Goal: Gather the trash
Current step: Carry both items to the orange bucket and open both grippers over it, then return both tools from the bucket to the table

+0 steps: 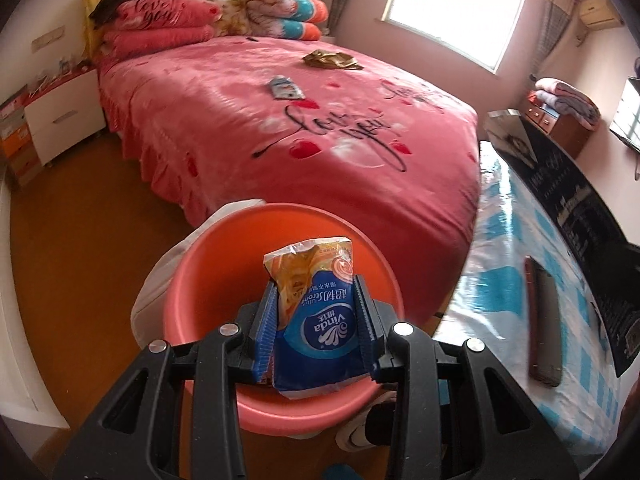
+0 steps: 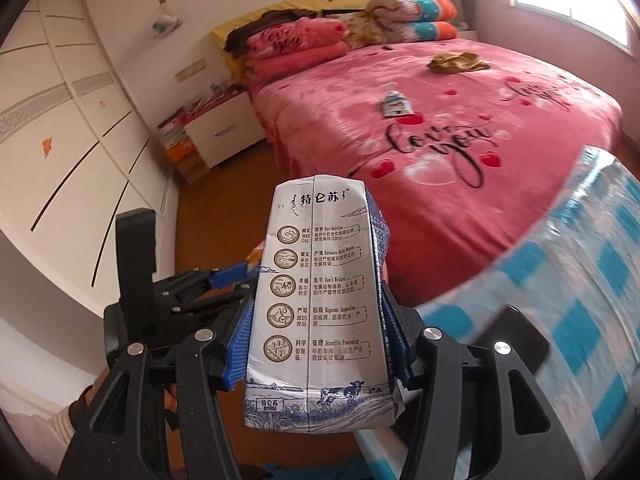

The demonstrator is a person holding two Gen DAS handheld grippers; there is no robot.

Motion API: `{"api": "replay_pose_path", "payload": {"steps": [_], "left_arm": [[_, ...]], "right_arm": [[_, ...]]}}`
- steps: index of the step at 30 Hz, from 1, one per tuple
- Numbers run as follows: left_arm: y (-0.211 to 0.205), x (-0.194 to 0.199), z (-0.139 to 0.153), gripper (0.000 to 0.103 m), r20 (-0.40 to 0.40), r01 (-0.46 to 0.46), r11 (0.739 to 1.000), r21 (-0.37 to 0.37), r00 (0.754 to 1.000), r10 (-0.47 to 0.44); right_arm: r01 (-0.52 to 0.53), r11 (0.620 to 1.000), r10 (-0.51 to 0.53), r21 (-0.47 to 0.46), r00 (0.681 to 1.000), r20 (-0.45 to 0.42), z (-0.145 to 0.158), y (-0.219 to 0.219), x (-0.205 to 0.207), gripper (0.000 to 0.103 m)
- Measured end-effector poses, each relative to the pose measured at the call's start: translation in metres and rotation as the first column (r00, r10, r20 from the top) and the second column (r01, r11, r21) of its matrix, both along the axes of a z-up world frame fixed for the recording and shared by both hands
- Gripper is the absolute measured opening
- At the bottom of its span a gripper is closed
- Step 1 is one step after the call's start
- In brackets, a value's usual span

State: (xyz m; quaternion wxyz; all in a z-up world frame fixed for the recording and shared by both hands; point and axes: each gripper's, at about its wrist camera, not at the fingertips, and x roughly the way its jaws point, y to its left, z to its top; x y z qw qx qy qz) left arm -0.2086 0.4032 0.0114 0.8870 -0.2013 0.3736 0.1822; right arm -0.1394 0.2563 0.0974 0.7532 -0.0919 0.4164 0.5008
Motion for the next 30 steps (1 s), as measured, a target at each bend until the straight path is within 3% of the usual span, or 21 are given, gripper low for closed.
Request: {"api": "replay_pose_path", "payload": {"steps": [4, 6, 8, 11, 16, 24, 30], "left_arm": [[0.010, -0.003, -0.007, 0.039, -0.004, -0.026, 1.000, -0.012, 1.000, 0.026], [0.016, -0.002, -0.011, 0.045, -0.014, -0.040, 0.999, -0.008, 0.999, 0.040], [0.021, -0.003, -0.015, 0.052, -0.032, -0.066, 0.998, 0.011, 0.997, 0.067], [0.027, -0.005, -0.022, 0.068, -0.049, -0.089, 0.996, 0.010, 0.995, 0.089], [0.034, -0.008, -0.030, 0.077, -0.060, -0.113, 0.994, 0.009, 0.992, 0.114], [0.030, -0.006, -0.026, 0.083, -0.009, -0.089, 0.996, 0.010, 0.996, 0.089], [0.012, -0.005, -0.011, 0.083, 0.102, -0.048, 0.995, 0.085, 0.994, 0.039]], "right_arm": [[-0.025, 1.000, 0.025, 0.006, 0.999, -0.022, -0.009, 0.025, 0.005, 0.058], [-0.020, 1.000, 0.021, 0.013, 0.999, -0.028, -0.015, 0.035, 0.012, 0.080], [0.011, 1.000, -0.011, 0.008, 1.000, -0.024, -0.019, 0.038, 0.015, 0.086], [0.044, 0.999, -0.043, 0.011, 0.997, -0.064, -0.027, 0.031, 0.024, 0.086], [0.105, 0.994, -0.104, 0.003, 0.992, -0.064, -0.025, 0.008, 0.031, 0.089], [0.169, 0.985, -0.169, 0.018, 0.986, -0.008, -0.010, -0.024, 0.028, 0.089], [0.221, 0.975, -0.221, 0.014, 0.973, 0.062, -0.007, -0.043, 0.023, 0.089]]}}
